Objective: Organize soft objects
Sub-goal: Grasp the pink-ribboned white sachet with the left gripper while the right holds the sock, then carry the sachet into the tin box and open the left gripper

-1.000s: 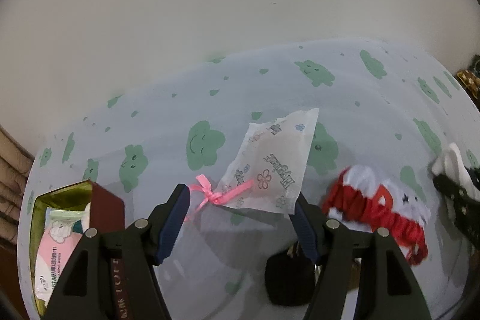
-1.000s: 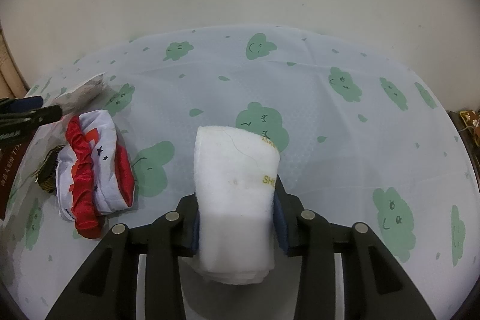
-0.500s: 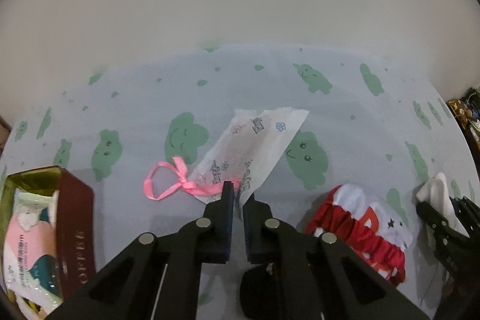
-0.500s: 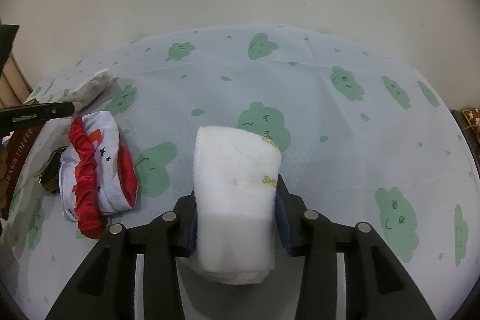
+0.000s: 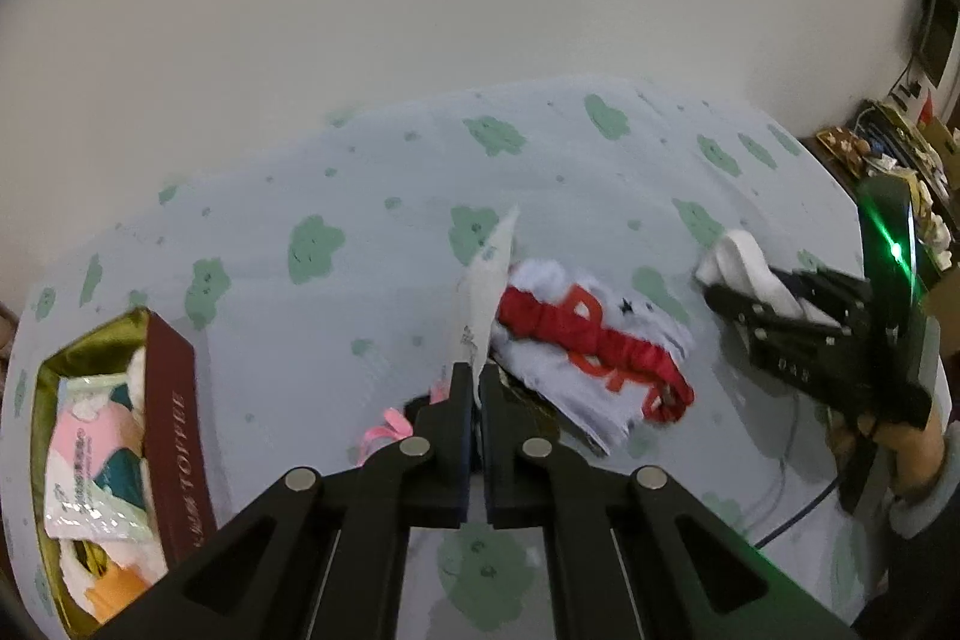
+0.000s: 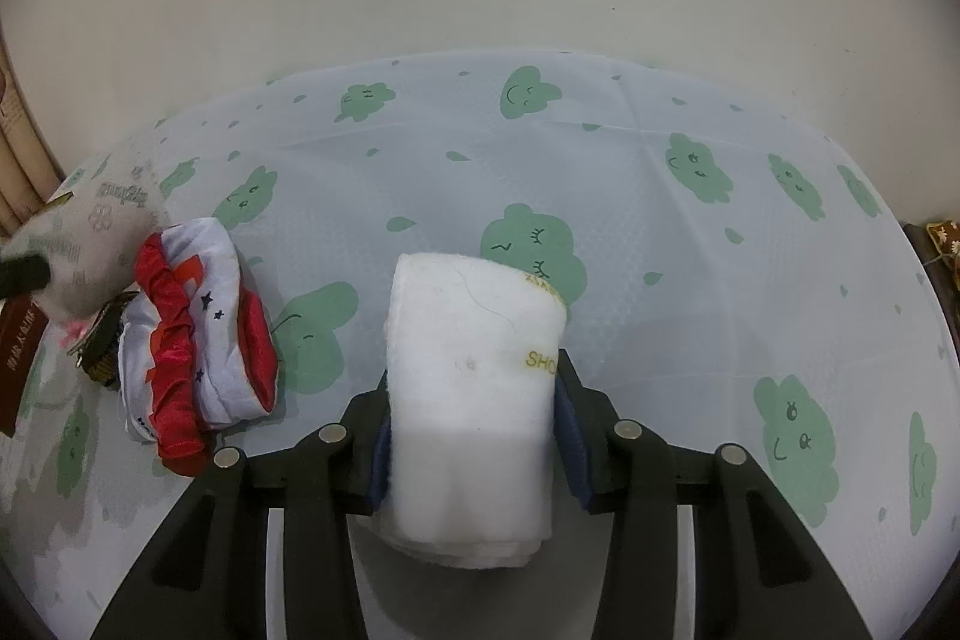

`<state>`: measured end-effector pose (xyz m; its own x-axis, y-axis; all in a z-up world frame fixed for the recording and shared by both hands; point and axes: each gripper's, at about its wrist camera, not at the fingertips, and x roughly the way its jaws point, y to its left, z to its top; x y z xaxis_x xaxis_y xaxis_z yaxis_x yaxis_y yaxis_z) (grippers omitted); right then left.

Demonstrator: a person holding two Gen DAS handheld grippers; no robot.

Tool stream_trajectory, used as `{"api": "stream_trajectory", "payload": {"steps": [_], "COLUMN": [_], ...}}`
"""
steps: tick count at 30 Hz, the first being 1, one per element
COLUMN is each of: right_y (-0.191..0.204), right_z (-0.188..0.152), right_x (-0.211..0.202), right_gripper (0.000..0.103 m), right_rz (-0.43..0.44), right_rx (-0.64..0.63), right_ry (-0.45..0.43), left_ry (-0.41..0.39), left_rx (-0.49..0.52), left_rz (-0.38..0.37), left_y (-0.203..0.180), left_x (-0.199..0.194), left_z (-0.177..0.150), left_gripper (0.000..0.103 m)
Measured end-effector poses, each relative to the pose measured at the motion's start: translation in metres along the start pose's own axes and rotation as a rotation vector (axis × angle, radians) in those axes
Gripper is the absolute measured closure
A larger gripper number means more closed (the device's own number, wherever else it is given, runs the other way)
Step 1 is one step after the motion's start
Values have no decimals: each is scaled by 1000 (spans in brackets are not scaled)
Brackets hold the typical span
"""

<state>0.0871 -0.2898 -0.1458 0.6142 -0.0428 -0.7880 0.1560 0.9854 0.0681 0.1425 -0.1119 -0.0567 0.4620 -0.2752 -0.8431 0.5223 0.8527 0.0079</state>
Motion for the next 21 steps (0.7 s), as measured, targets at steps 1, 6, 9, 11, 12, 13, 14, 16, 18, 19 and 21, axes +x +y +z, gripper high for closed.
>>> {"api": "stream_trajectory", "payload": {"steps": [1, 6, 9, 11, 12, 13, 14, 16, 18, 19, 21], "right_y": [0, 1, 0, 0, 1, 1, 0, 0, 1, 0, 0], "right_z": [0, 0, 0, 0, 0, 0, 0, 0, 0, 0, 0], "right_x": [0, 0, 0, 0, 0, 0, 0, 0, 0, 0, 0], "right_gripper": [61, 61, 60, 60, 60, 60, 60, 60, 60, 60, 60], "right_rz": [1, -1, 1, 0, -1, -1, -1, -1, -1, -1, 0], "right_rx": [1, -1, 1, 2, 1, 1, 2, 2, 2, 3, 3], "right_ry": [0, 0, 0, 0, 0, 0, 0, 0, 0, 0, 0], "left_ry": [9, 36, 24, 25, 27, 32, 42, 56, 70, 71, 67], "left_rx": [-8, -70, -40, -27, -28, -28, -30, -31, -30, -29, -44], "left_rz": [-1, 3, 40, 50, 54, 56, 58, 54, 67, 69, 67], "left_y": [0, 7, 5, 4, 4, 4, 4, 3, 1, 0, 0], "left_x": [3, 10, 11, 13, 16, 19, 24, 32, 40, 44, 48], "left_z": [-1, -1, 1, 3, 5, 7, 9, 12, 14, 15, 17], "left_gripper": [100, 72, 71, 70, 69, 69, 69, 69, 69, 69, 69]}}
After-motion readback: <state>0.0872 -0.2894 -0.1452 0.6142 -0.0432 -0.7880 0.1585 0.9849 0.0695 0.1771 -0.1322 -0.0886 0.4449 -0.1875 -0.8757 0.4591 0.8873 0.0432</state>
